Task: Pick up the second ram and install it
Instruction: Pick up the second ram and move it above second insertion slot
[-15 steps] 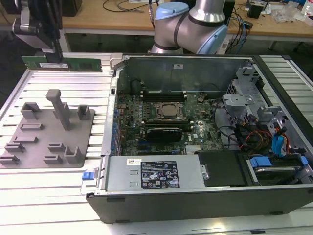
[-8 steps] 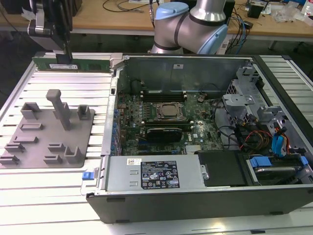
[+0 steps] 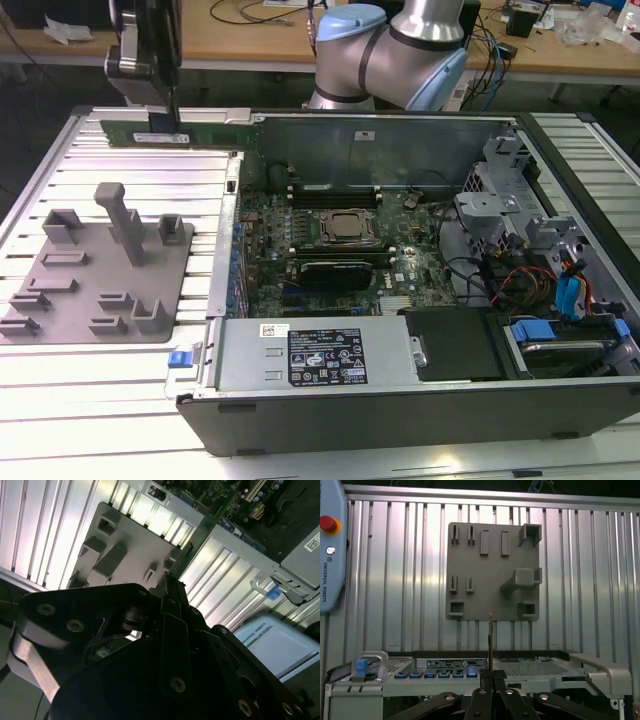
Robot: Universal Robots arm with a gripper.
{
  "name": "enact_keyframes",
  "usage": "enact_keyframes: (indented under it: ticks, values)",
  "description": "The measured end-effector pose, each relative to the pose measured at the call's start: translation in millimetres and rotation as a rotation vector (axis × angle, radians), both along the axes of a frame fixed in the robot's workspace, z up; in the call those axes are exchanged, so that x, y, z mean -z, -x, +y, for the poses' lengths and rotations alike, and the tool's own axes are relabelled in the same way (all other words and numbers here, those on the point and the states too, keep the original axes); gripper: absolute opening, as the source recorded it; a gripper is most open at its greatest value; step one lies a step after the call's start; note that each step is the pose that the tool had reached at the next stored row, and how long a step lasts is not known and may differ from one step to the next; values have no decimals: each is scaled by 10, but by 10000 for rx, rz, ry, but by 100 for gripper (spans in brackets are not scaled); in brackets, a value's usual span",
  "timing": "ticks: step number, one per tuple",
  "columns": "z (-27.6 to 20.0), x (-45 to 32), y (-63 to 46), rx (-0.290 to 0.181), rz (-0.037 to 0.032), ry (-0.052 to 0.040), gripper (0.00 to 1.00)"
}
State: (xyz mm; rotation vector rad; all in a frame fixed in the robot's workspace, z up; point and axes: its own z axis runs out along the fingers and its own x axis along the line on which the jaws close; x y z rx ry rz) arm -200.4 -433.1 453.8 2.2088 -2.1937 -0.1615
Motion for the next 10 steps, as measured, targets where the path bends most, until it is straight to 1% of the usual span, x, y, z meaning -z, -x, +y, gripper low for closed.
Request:
enact_keyframes:
  ticks: [1, 3, 4, 9, 10]
  values:
    - [0, 3, -43, -1, 1, 0, 9]
    - [0, 6, -86, -4, 0, 0, 9]
    - [0, 9, -131, -6, 1, 0, 9]
    - [2, 46, -425, -7, 20, 0, 9]
    - [2, 52, -502, -10, 25, -1, 9]
